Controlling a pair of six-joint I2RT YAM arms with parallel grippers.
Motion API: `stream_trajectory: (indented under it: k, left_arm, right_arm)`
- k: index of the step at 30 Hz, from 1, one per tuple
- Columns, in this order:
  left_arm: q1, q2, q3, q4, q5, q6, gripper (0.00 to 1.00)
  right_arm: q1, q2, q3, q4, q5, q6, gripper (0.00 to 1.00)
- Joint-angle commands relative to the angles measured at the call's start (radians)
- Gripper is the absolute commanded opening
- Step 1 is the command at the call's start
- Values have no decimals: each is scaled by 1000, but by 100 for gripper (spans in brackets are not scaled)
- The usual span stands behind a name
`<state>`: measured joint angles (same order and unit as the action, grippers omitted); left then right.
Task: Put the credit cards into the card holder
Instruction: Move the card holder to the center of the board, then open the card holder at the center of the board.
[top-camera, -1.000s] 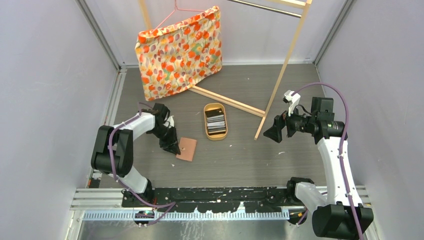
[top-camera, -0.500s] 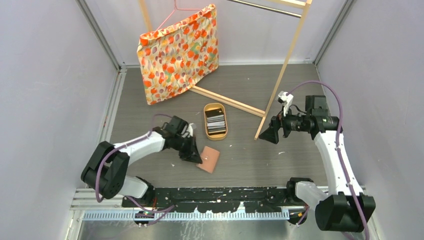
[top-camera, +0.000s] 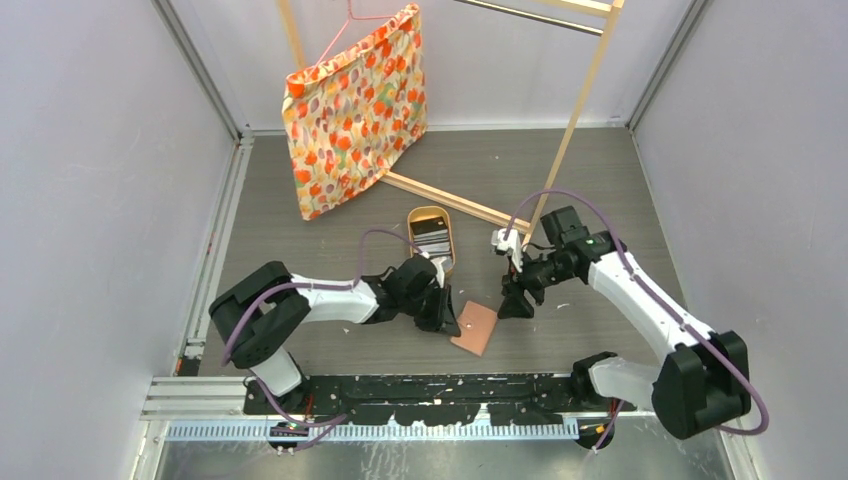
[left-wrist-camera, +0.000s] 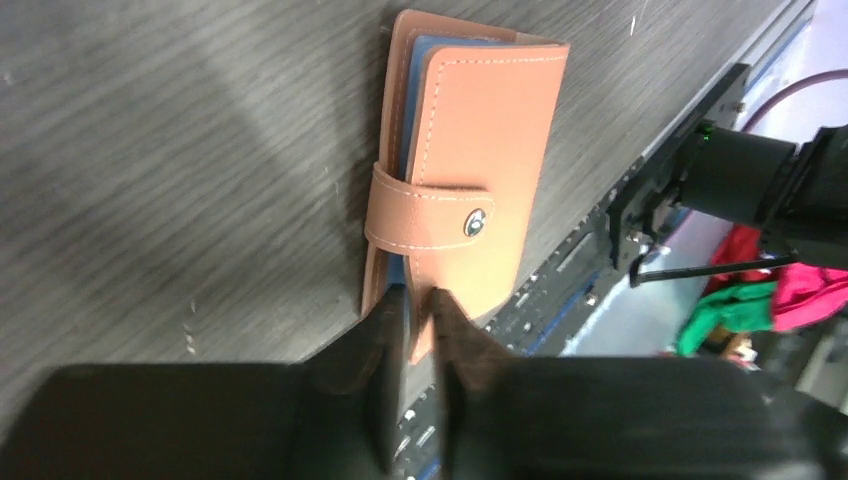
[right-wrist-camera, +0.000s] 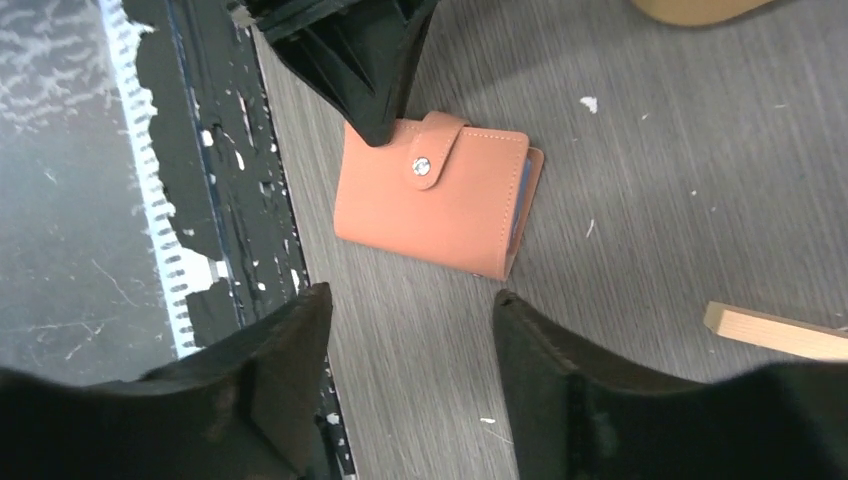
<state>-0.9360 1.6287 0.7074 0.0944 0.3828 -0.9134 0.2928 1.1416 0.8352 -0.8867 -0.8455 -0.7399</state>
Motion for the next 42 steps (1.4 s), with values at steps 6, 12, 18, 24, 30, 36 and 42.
stream_trajectory:
  k: [6,12,18,24,30,36,42]
  left_arm:
    - [-37,-166,-124,155,-278,97,45]
    - [-107,-310,-237,396,-391,332,52]
    - [-176,-268,-224,557,-447,481,56]
    - [-282,-213,-165,467,-647,524,57]
    - [-370,-132,-47,264,-882,472,52]
    - [-391,-63,63,86,-942,422,49]
    - [-413,26,203,-134,-956,353,41]
  right_arm:
    - [141,248,77,88,180,84,22]
    - [175,470,239,-57,179,148,9]
    - [221,558,270,-103,179,140,6]
    - [231,592,268,-84,206,180,6]
    - [235,623,266,-34,265,262,4]
    - [239,652,281,-41,279,283,3]
    - [238,673,288,-50,283,289,3]
